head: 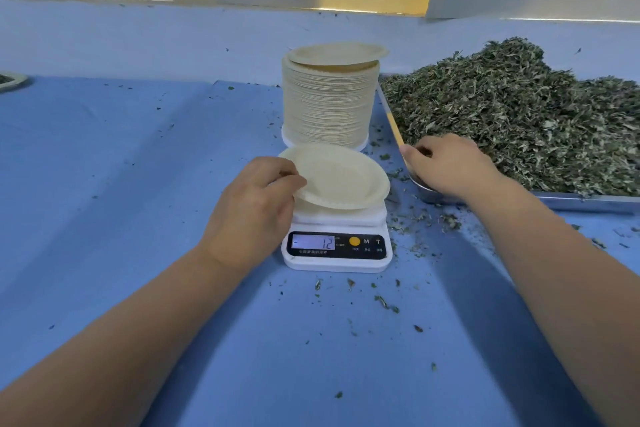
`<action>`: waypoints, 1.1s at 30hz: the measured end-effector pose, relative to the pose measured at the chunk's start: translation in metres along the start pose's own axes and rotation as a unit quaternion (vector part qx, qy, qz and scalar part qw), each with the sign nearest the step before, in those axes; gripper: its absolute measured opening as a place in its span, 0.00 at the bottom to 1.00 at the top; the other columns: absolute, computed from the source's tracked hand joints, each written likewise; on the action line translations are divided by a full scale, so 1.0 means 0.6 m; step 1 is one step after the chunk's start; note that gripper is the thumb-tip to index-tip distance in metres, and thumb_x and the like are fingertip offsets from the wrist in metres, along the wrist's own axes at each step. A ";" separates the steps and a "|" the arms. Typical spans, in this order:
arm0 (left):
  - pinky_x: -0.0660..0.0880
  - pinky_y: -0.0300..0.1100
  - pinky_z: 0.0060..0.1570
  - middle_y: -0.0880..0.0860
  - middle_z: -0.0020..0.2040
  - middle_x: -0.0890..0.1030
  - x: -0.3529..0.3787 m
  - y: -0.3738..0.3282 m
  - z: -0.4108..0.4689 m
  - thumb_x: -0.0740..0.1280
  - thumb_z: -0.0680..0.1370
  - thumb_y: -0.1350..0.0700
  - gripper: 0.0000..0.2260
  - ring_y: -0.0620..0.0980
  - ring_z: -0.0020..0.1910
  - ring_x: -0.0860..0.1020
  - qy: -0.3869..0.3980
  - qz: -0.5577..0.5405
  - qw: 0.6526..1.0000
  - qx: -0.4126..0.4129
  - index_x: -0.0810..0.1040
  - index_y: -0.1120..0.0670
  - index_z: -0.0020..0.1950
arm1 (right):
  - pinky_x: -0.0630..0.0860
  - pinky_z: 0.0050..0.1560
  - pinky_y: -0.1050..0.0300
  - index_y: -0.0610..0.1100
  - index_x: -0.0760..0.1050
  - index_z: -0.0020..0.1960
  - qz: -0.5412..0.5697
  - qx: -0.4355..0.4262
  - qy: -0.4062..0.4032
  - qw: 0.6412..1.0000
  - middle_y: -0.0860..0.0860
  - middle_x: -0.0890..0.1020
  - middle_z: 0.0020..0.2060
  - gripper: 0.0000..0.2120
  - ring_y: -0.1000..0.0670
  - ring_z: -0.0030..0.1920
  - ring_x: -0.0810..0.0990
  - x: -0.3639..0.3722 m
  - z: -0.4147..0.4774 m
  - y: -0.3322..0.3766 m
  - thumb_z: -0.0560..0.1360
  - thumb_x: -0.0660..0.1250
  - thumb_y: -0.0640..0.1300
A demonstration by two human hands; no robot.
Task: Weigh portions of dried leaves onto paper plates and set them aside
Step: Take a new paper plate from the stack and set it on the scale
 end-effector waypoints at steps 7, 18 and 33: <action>0.70 0.35 0.60 0.45 0.60 0.80 0.000 0.019 -0.006 0.55 0.61 0.70 0.31 0.42 0.60 0.75 0.006 -0.124 0.981 -0.148 0.84 0.52 0.56 | 0.75 0.58 0.39 0.44 0.76 0.56 -0.084 0.015 -0.124 0.989 0.41 0.80 0.52 0.20 0.37 0.54 0.76 -0.025 0.044 -0.007 0.80 0.54 0.57; 0.70 0.45 0.66 0.36 0.58 0.76 0.061 0.059 0.006 0.57 0.76 0.52 0.15 0.34 0.59 0.73 -0.007 -0.422 0.739 -0.525 0.78 0.41 0.57 | 0.78 0.54 0.49 0.43 0.76 0.63 -0.076 0.031 0.148 0.986 0.43 0.80 0.56 0.15 0.41 0.53 0.78 0.009 0.041 0.013 0.83 0.55 0.46; 0.75 0.44 0.62 0.44 0.59 0.81 0.074 0.071 -0.013 0.58 0.69 0.54 0.17 0.43 0.59 0.79 -0.003 -0.469 0.728 -0.500 0.80 0.42 0.52 | 0.73 0.50 0.49 0.47 0.76 0.58 -0.012 0.012 0.069 0.997 0.44 0.81 0.54 0.30 0.45 0.49 0.76 0.004 -0.002 -0.002 0.82 0.44 0.67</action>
Point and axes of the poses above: each hand's wrist, its own z-axis towards the middle knuckle, its own x-axis out of the palm, y = z × x, the point moved 4 cm from there along z, towards the middle knuckle
